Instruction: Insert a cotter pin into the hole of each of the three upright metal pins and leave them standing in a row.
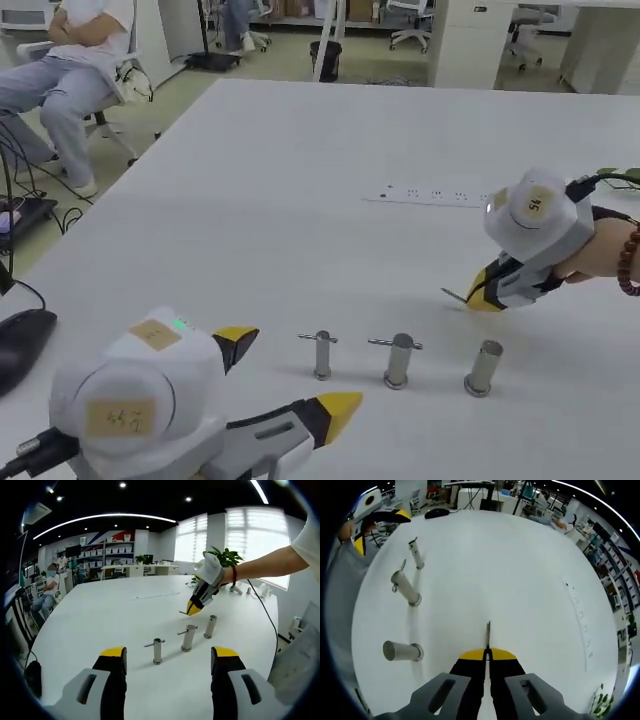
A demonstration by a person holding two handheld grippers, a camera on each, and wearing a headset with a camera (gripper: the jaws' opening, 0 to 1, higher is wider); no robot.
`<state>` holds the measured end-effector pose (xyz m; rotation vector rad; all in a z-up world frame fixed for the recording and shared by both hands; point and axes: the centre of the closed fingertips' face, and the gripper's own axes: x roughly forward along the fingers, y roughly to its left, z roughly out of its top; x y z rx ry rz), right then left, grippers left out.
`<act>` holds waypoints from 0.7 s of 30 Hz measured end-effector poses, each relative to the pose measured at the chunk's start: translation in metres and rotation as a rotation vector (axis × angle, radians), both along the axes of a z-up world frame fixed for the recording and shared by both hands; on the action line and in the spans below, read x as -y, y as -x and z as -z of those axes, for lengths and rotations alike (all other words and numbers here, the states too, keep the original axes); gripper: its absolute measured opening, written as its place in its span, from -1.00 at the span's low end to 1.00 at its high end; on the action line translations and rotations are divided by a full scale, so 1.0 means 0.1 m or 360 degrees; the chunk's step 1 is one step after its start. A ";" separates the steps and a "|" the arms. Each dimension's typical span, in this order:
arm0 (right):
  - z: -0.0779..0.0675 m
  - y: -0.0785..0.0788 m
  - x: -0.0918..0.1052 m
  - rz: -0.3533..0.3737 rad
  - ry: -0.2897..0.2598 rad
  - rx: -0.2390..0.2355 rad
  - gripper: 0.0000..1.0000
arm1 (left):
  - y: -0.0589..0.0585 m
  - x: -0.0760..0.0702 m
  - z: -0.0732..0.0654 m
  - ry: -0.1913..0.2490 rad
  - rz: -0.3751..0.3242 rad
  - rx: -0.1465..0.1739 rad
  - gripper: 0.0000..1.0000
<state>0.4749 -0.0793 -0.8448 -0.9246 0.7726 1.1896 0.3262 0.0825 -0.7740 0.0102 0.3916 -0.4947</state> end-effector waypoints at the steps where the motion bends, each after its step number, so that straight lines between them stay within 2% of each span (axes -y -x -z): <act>1: -0.04 0.01 -0.01 -0.0005 -0.0014 0.0017 -0.95 | 0.00 0.01 -0.02 0.0001 0.0004 0.0007 0.34; 11: -0.34 0.18 -0.10 -0.0087 -0.0080 0.0148 -0.95 | -0.02 0.08 -0.13 0.0082 0.0023 -0.0006 0.16; 21: -0.64 0.43 -0.28 -0.0205 -0.0162 0.0264 -0.95 | -0.08 0.21 -0.25 0.0146 0.0070 -0.0023 0.02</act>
